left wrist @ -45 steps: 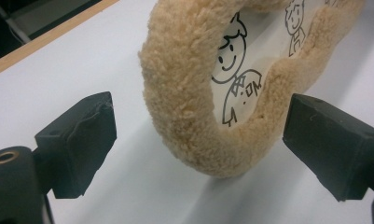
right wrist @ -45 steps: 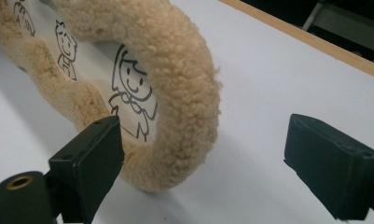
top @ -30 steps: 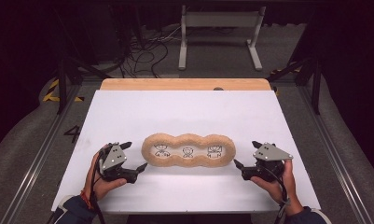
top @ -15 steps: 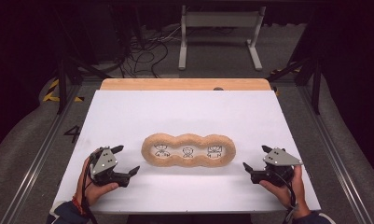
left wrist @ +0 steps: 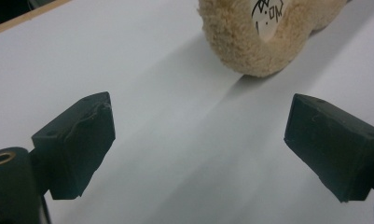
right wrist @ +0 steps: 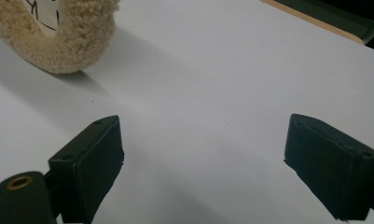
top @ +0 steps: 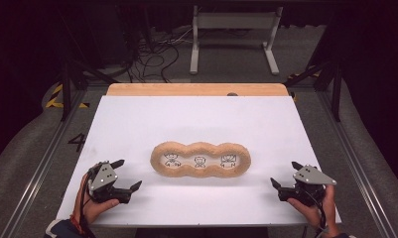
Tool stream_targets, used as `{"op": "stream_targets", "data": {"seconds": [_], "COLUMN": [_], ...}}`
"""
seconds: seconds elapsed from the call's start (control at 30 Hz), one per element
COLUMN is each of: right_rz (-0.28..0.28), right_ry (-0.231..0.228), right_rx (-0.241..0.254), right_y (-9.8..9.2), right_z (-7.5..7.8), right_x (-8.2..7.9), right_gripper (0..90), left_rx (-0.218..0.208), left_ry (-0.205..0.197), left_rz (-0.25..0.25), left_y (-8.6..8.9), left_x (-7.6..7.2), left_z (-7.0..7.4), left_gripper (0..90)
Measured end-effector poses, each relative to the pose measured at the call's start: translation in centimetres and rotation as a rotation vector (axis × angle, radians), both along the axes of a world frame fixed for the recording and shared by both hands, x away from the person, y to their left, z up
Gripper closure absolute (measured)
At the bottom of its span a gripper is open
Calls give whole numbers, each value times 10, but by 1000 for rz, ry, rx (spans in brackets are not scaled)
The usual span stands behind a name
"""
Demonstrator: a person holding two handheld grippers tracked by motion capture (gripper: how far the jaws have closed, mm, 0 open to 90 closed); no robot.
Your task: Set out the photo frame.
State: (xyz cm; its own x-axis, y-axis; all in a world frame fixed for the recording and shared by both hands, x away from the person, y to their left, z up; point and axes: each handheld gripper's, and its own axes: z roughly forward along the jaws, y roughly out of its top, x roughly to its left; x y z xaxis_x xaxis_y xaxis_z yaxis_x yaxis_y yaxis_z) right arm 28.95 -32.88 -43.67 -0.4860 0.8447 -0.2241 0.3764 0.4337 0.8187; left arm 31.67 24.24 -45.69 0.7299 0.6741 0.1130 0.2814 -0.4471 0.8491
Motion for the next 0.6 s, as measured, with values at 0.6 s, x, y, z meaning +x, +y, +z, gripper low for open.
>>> {"op": "stream_targets", "data": {"seconds": [0.6], "right_rz": [-18], "right_ry": [-4], "right_rx": [29], "right_y": [-8], "right_z": [-8], "right_x": [-7], "right_gripper": [107], "left_rx": [-47], "left_ry": [0], "left_rz": [49], "left_y": [22], "left_x": [-9], "left_z": [-2], "left_gripper": [80]}}
